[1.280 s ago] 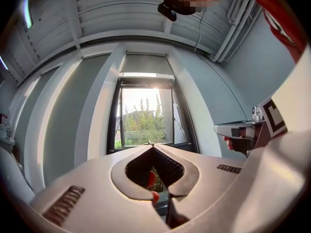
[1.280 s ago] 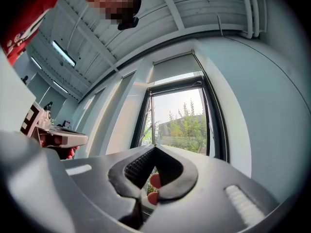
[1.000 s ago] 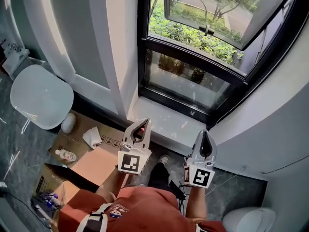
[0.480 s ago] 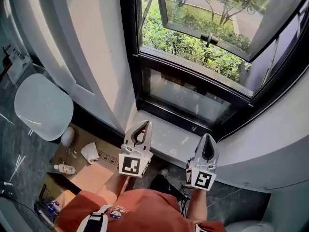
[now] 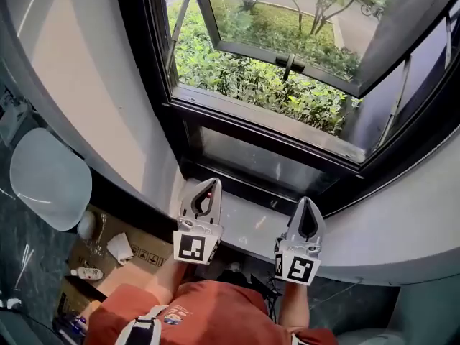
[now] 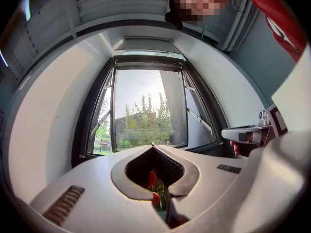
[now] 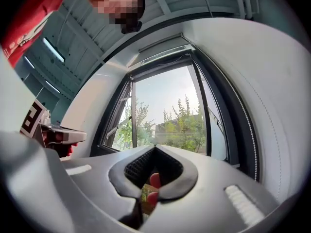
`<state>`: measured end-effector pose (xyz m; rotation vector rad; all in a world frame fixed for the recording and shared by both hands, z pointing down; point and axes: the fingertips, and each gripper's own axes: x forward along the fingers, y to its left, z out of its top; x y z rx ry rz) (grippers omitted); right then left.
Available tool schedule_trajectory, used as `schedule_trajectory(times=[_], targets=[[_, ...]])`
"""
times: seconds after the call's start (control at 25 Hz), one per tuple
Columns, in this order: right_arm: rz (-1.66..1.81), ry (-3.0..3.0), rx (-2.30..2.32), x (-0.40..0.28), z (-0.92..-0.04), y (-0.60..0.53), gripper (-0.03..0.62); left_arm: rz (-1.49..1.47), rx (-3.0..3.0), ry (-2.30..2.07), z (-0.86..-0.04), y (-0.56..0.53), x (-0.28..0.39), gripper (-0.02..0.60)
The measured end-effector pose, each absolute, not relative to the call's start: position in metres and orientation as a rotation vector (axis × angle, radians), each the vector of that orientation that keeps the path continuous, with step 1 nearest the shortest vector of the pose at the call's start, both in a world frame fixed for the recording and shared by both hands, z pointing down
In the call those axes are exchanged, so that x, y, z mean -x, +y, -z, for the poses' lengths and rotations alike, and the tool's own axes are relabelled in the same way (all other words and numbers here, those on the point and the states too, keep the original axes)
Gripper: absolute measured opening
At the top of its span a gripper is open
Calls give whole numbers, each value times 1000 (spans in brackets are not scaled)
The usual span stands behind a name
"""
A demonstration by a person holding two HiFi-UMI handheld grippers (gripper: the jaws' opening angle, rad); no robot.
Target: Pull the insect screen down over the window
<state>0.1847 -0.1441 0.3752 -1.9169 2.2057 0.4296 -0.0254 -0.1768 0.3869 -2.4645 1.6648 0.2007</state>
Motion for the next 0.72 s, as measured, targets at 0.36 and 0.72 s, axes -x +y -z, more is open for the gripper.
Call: schedule_trajectory(times=[0.36, 0.72], targets=[[-435, 2179, 1979, -197, -375, -183, 9, -249, 2510, 1626, -384, -225, 14, 5], [-474, 2109, 2049, -189, -366, -198, 9, -276, 2602, 1518, -382, -255, 9, 5]])
